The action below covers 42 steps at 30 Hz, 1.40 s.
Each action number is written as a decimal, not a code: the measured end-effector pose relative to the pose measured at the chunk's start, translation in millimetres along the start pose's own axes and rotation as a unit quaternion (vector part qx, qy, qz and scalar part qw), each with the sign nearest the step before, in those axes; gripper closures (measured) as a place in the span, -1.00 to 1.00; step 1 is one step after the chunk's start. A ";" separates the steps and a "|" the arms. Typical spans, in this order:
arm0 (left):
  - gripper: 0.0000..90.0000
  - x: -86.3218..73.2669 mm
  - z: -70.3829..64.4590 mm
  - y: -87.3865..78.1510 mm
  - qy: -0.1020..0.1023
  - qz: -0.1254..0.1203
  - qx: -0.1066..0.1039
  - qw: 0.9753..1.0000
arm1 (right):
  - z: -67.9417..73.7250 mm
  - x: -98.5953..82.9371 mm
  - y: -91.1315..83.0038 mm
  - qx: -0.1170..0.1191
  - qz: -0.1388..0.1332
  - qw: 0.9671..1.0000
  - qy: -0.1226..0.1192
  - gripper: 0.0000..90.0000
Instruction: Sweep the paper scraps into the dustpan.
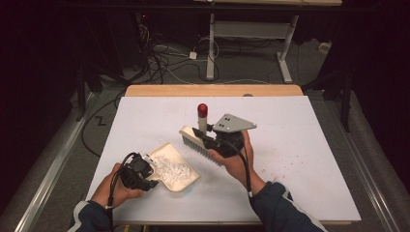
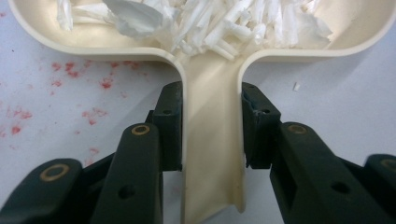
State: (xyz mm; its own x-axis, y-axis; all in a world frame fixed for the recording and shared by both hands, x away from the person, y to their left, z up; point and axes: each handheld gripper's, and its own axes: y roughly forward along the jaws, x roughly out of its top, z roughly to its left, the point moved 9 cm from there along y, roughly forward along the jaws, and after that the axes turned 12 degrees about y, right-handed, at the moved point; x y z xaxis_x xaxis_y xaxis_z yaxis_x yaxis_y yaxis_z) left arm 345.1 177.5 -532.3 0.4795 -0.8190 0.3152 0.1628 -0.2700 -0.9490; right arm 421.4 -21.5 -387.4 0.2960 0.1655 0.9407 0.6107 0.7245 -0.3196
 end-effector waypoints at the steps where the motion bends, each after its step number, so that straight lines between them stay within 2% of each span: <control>1: 0.40 -0.6 0.2 -0.7 0.000 0.003 0.001 1.000 | -3.6 0.0 -2.4 -0.003 0.000 1.000 0.001 0.59; 3: 0.40 -2.7 0.3 -5.8 0.000 0.006 0.005 1.000 | -16.0 -6.3 -9.0 -0.018 0.011 1.000 0.001 0.59; 5: 0.40 -5.2 -1.2 -12.7 0.001 0.001 0.002 1.000 | -19.8 -9.5 -10.8 -0.024 0.014 1.000 -0.001 0.59; 8: 0.40 -10.6 -2.2 -17.0 0.007 0.012 0.004 1.000 | -27.5 -19.8 -17.0 -0.028 0.022 0.999 0.008 0.59; 10: 0.40 -12.8 -3.6 -17.8 0.010 0.021 0.006 1.000 | -29.6 -26.9 -20.8 -0.031 0.022 0.999 0.012 0.59; 14: 0.40 -13.0 -6.4 -18.3 0.013 0.027 0.003 1.000 | -24.0 -44.6 -22.1 -0.025 0.038 0.999 0.012 0.59; 17: 0.40 -13.4 -9.4 -18.2 0.011 0.029 -0.002 1.000 | -12.3 -54.7 -22.0 -0.007 0.047 0.999 0.016 0.59; 18: 0.40 -13.7 -10.1 -17.8 0.010 0.030 -0.003 0.999 | -0.9 -57.5 -22.5 -0.002 0.052 0.999 0.003 0.59; 19: 0.40 -14.5 -11.3 -17.3 0.010 0.034 -0.005 0.999 | -0.9 -57.5 -22.5 -0.002 0.052 0.999 0.003 0.59; 24: 0.40 -14.9 -16.2 -17.4 0.005 0.031 -0.011 0.999 | 31.0 -66.7 -20.8 0.009 0.060 0.998 -0.023 0.57; 25: 0.40 -15.1 -16.2 -17.7 0.005 0.031 -0.010 0.999 | 40.8 -68.7 -20.4 0.018 0.062 0.997 -0.030 0.57; 26: 0.40 -15.6 -16.6 -17.9 0.005 0.032 -0.008 0.999 | 40.8 -68.7 -20.4 0.018 0.062 0.997 -0.030 0.57; 29: 0.40 -15.9 -17.2 -16.7 0.002 0.031 -0.009 0.999 | 57.7 -71.9 -20.3 0.040 0.068 0.996 -0.036 0.56; 32: 0.40 -16.0 -16.9 -14.4 0.000 0.034 -0.009 0.999 | 67.7 -71.9 -20.4 0.057 0.066 0.995 -0.036 0.57; 34: 0.39 -16.4 -16.3 -12.9 -0.001 0.038 -0.005 0.999 | 72.7 -69.3 -20.9 0.059 0.057 0.996 -0.033 0.59; 35: 0.39 -16.5 -16.4 -12.4 -0.001 0.040 -0.006 0.999 | 77.6 -66.9 -21.1 0.070 0.053 0.996 -0.026 0.59; 37: 0.39 -15.9 -16.6 -11.3 0.001 0.045 -0.003 0.999 | 83.4 -61.7 -21.5 0.075 0.046 0.996 -0.028 0.59; 39: 0.39 -15.1 -17.6 -12.0 -0.001 0.042 -0.004 0.999 | 86.1 -57.8 -22.5 0.081 0.042 0.996 -0.025 0.59; 42: 0.39 -16.0 -16.4 -12.0 0.000 0.041 -0.006 0.999 | 86.0 -54.1 -26.6 0.077 0.043 0.995 -0.035 0.59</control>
State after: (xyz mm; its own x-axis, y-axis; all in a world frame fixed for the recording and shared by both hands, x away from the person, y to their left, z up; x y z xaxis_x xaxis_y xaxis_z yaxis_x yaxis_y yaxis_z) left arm 321.4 185.5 -526.0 0.4912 -0.8382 0.2372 0.1136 -0.2083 -0.9714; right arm 326.0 7.8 -420.0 0.2879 0.2740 0.9176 0.4632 0.7988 -0.3839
